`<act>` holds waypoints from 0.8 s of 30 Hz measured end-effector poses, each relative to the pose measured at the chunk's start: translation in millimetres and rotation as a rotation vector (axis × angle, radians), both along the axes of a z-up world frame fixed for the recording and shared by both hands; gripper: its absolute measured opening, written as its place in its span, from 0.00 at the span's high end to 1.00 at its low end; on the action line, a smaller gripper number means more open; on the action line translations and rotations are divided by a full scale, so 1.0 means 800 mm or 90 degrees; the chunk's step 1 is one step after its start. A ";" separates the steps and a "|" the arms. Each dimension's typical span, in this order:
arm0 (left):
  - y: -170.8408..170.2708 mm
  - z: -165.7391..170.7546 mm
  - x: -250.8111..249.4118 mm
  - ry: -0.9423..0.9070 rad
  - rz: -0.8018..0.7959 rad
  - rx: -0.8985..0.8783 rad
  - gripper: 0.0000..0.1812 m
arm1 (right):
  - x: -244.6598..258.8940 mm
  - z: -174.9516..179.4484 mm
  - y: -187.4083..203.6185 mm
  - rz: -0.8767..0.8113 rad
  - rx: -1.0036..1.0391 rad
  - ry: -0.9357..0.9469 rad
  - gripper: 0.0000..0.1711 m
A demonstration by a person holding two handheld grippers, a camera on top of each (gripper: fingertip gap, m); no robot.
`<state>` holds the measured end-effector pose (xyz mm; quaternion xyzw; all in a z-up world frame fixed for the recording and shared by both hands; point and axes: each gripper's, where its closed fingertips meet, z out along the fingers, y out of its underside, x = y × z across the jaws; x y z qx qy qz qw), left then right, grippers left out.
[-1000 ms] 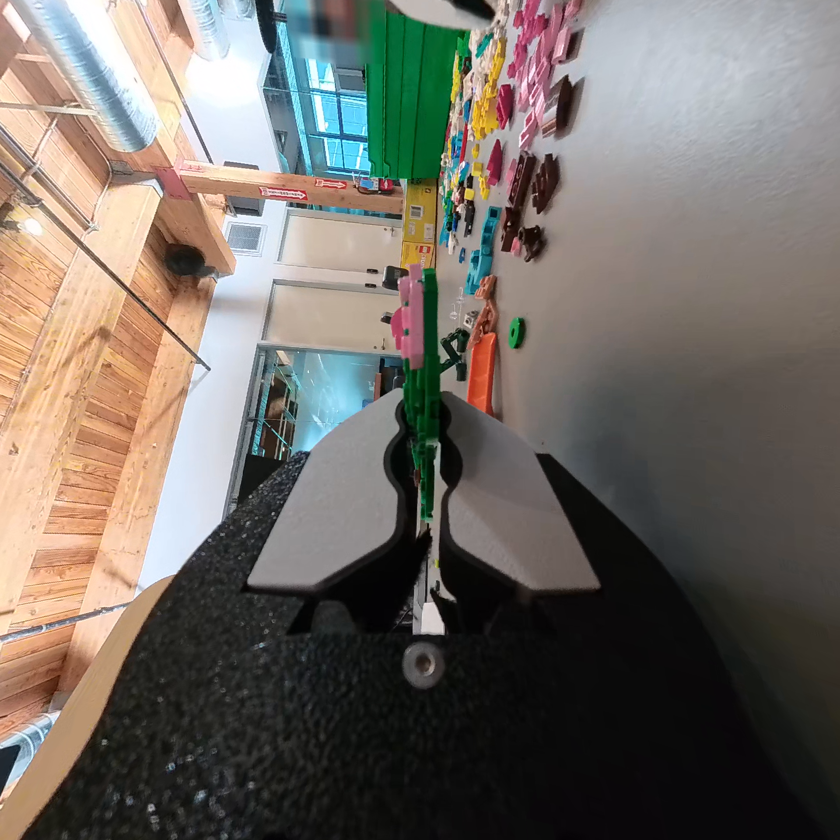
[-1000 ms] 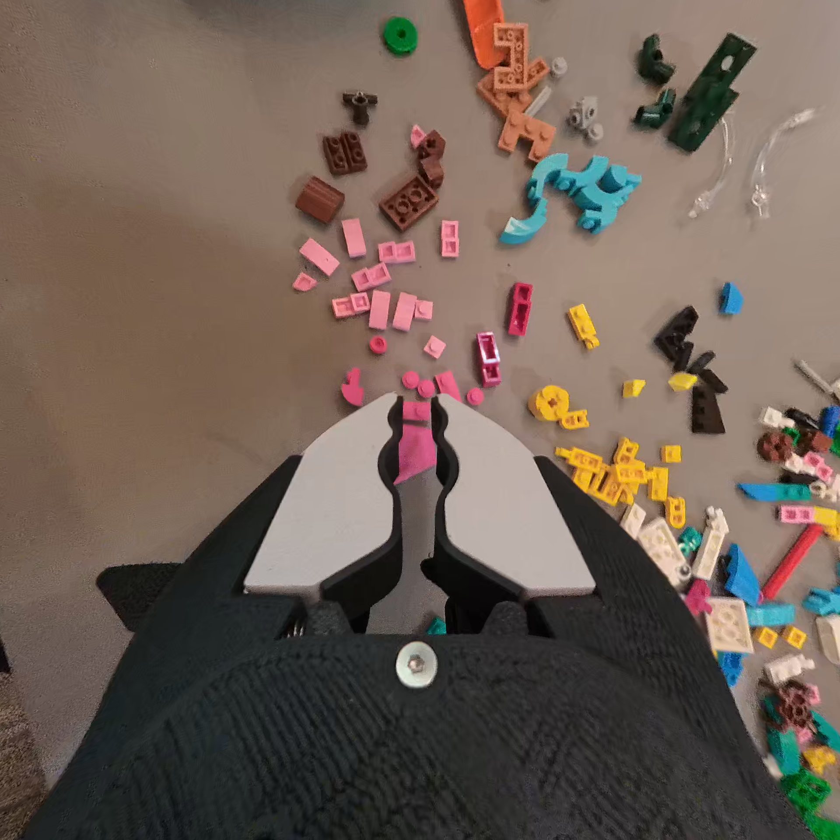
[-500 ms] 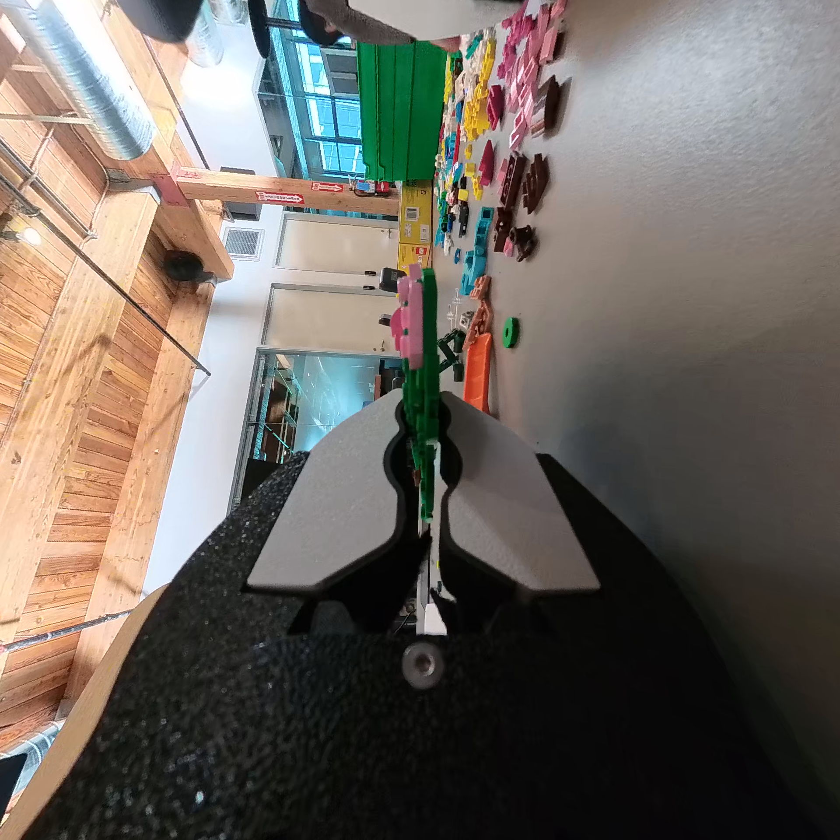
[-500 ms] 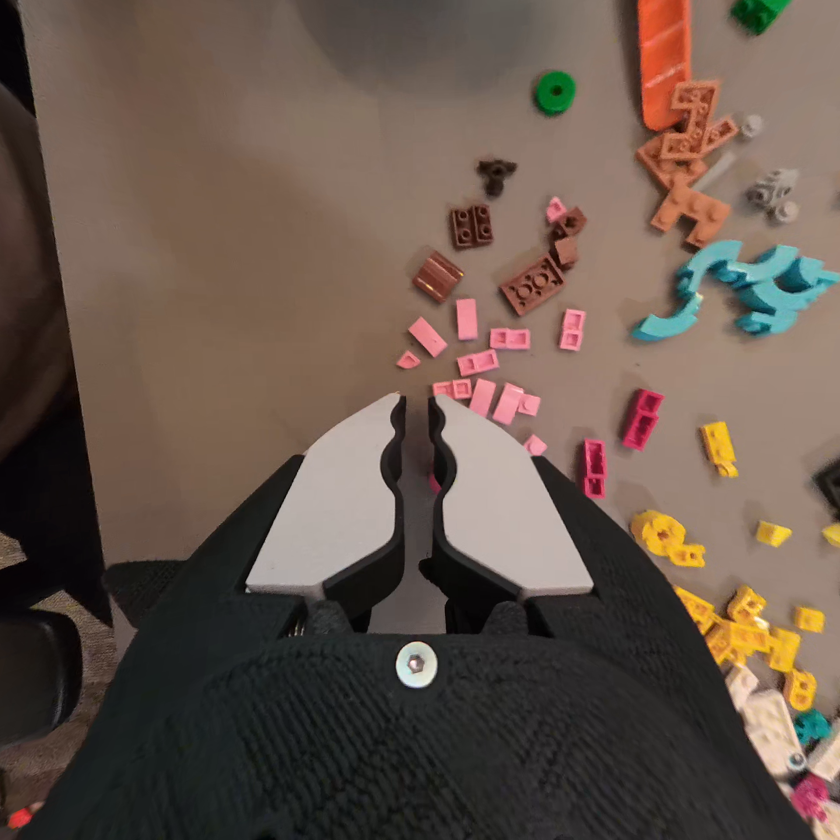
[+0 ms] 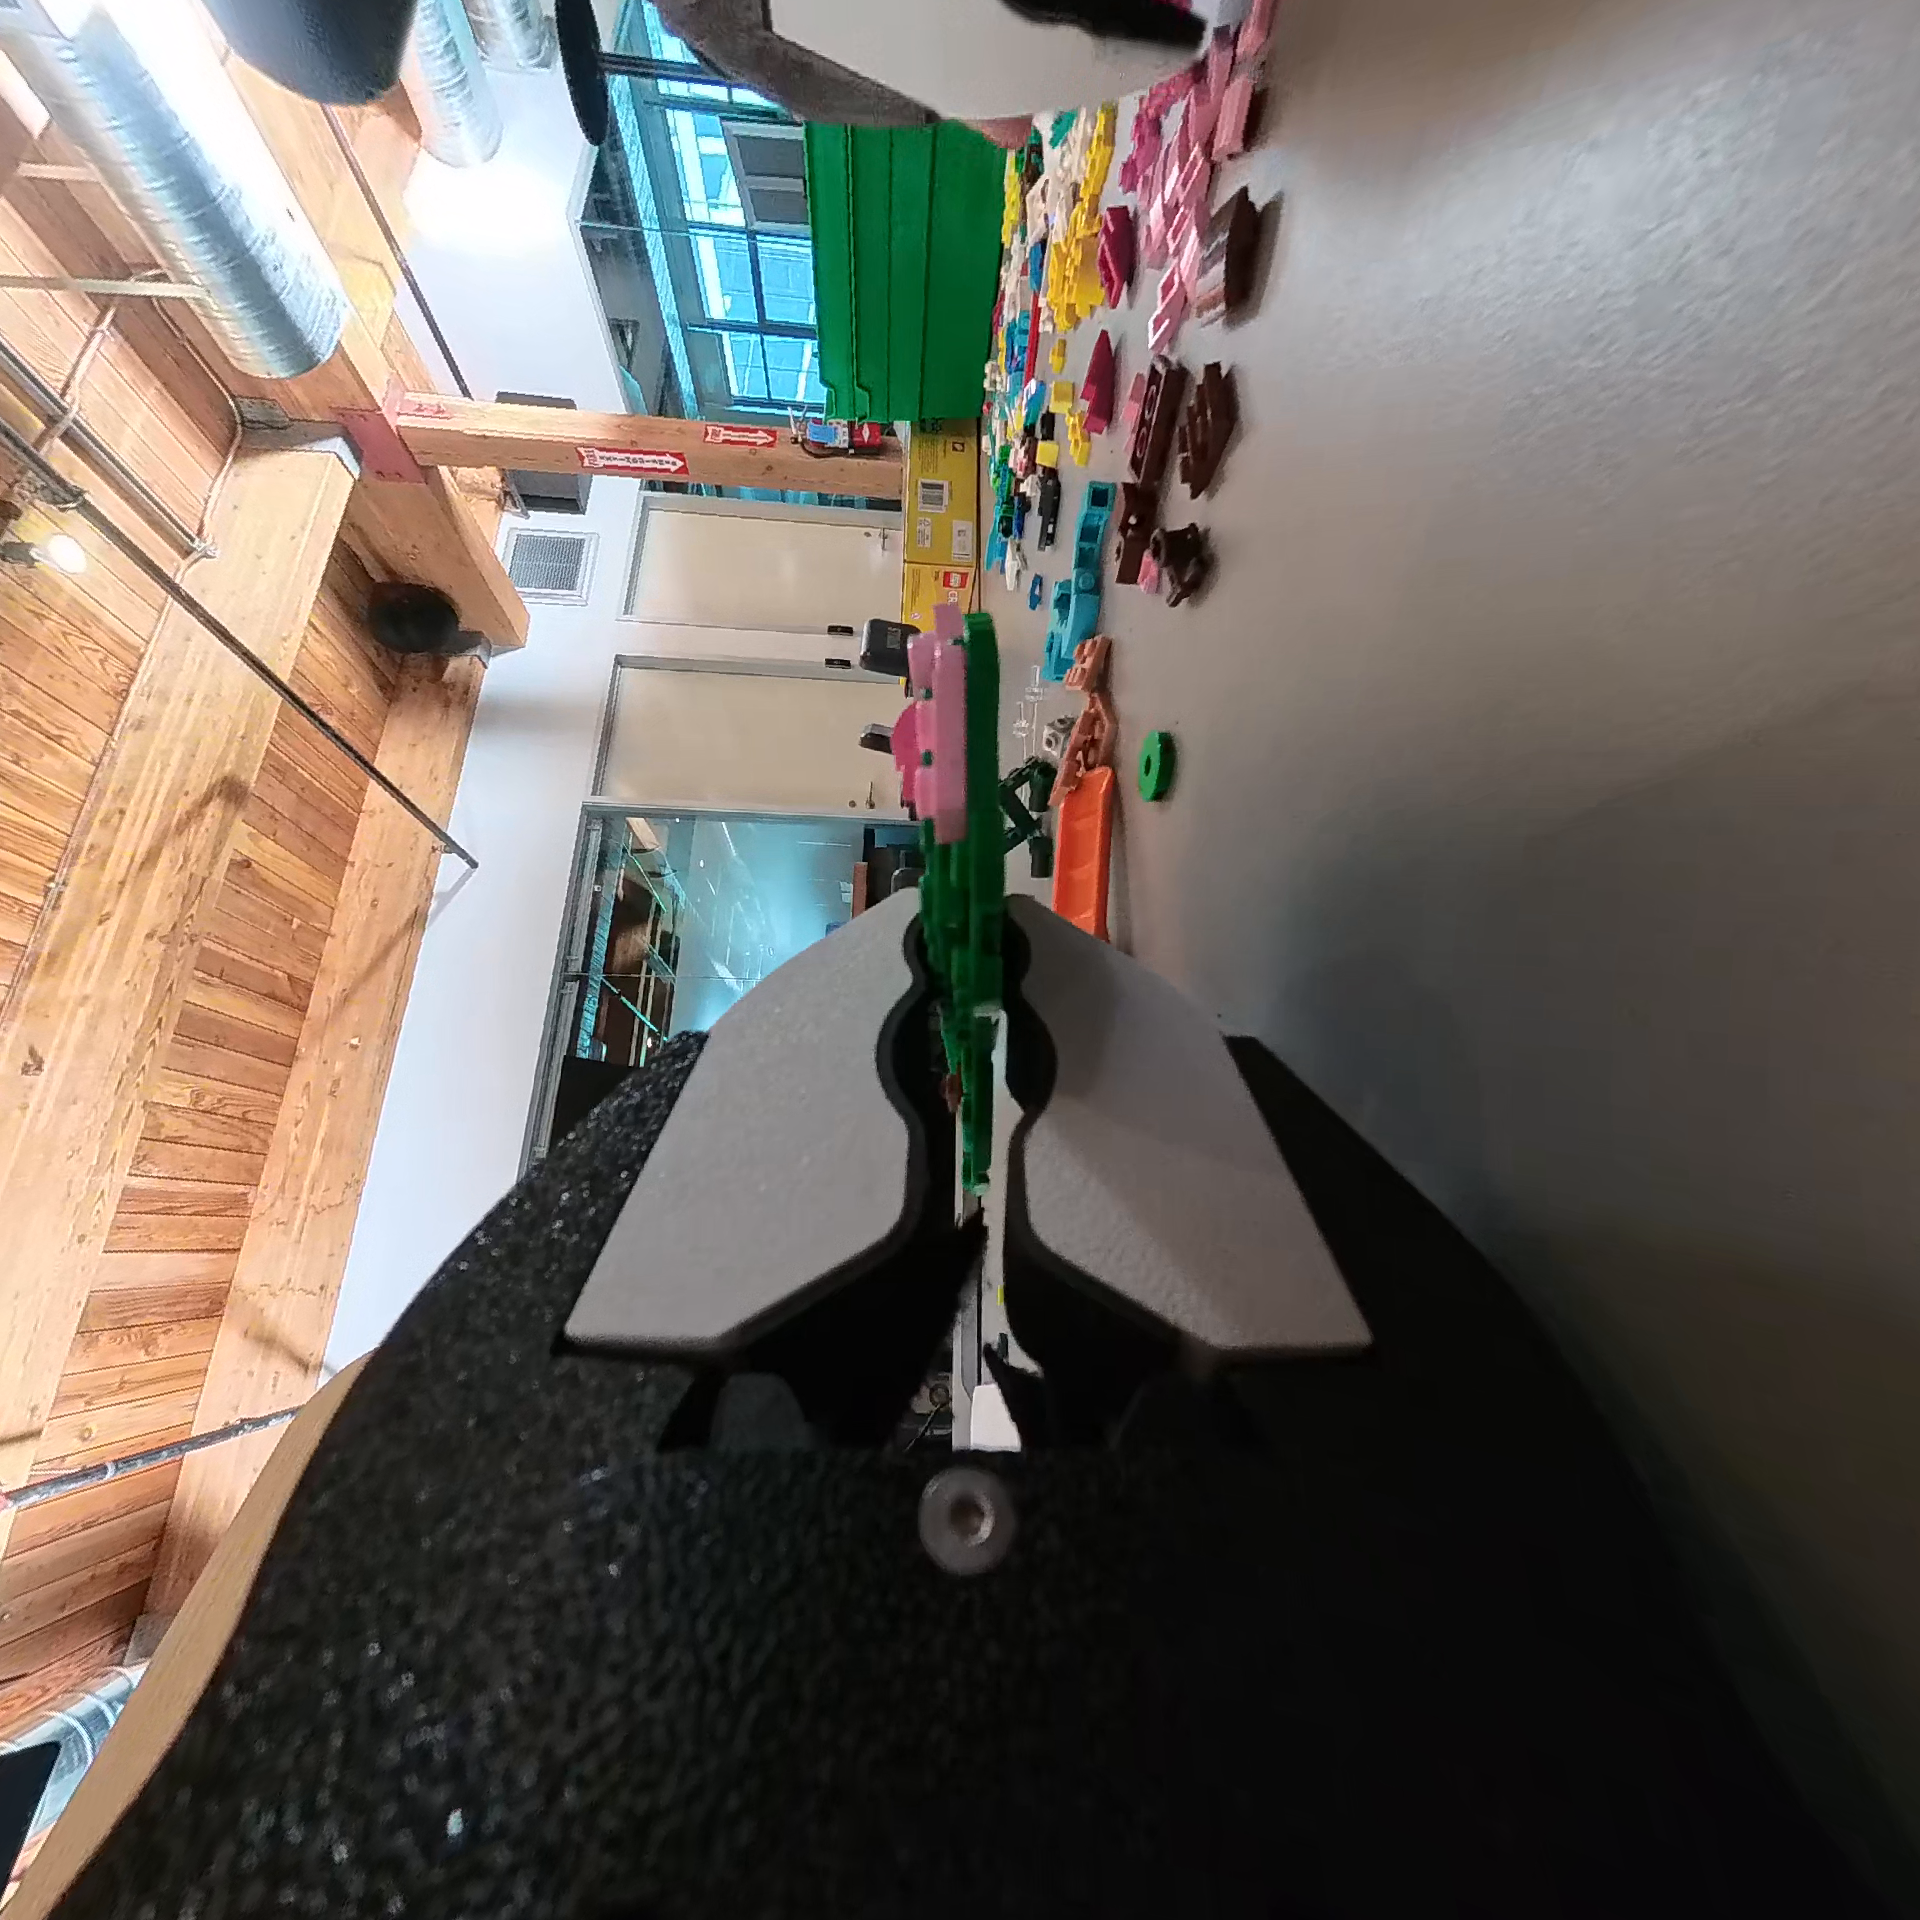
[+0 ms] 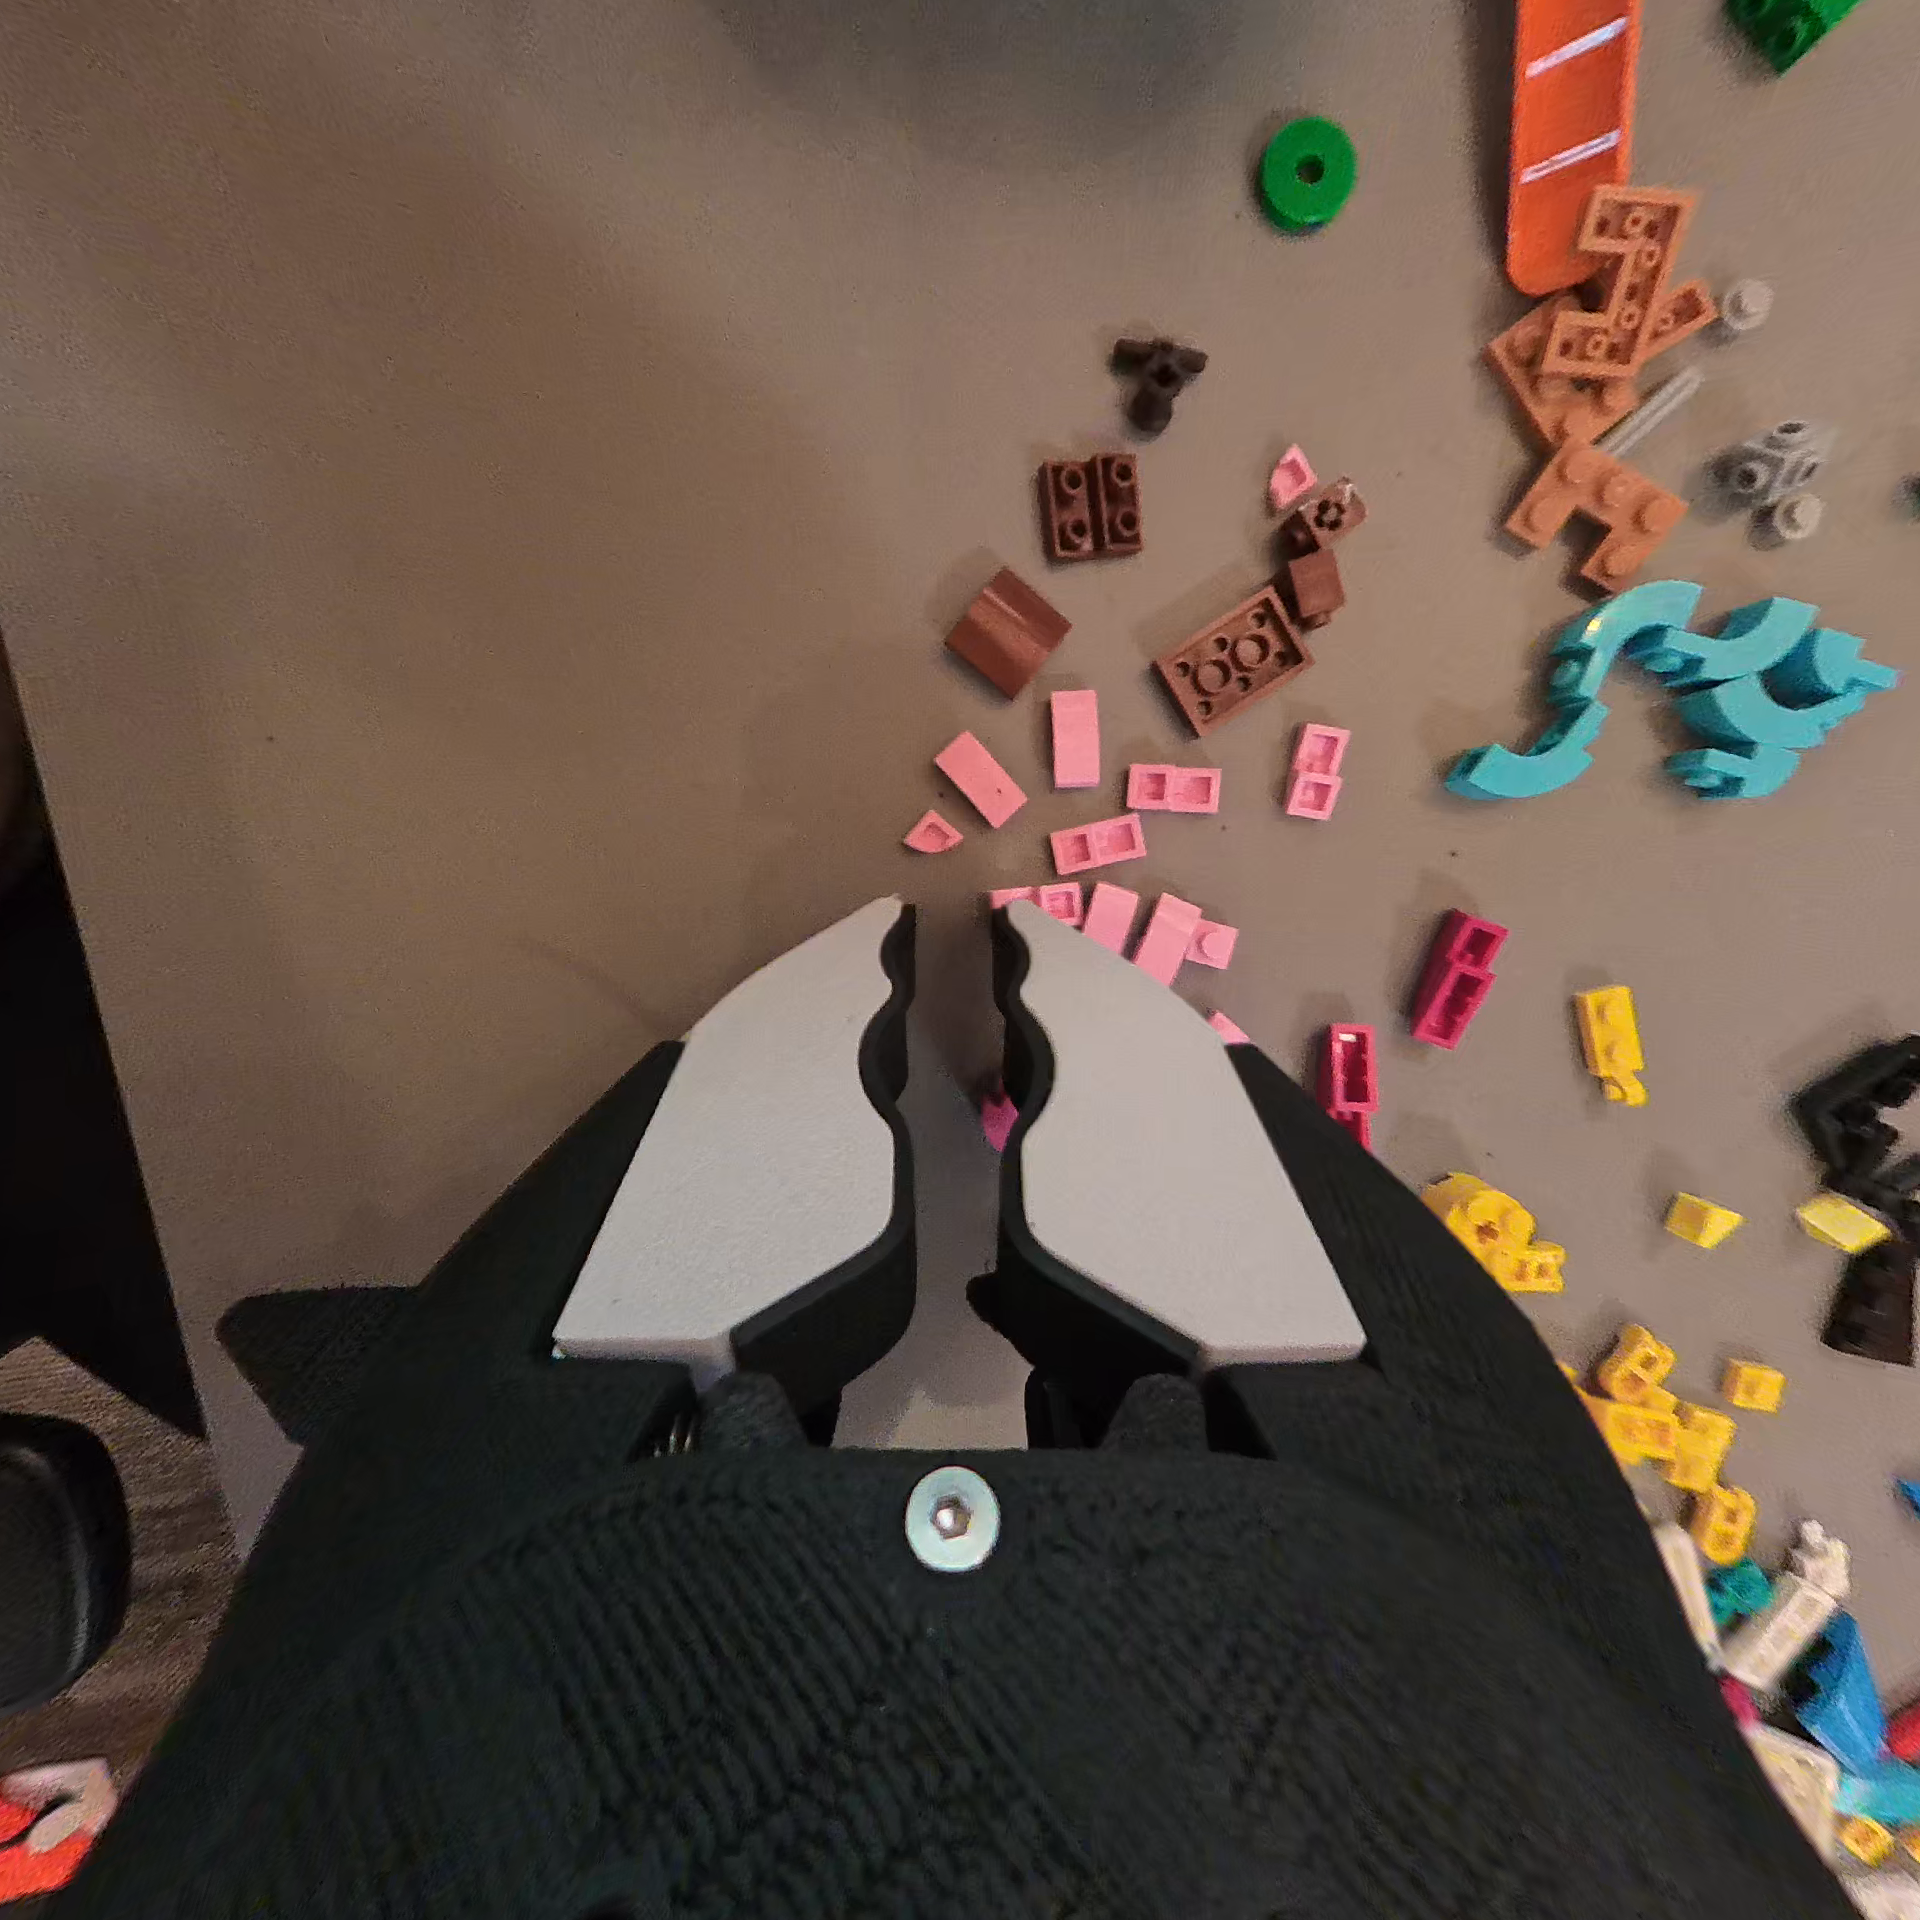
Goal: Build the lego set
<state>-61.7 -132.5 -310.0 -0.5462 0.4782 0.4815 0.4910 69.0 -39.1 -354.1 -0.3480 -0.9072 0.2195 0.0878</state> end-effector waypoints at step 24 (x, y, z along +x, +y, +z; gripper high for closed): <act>0.001 -0.001 0.001 0.000 -0.003 -0.002 0.95 | -0.010 -0.004 -0.014 0.026 0.019 0.026 0.97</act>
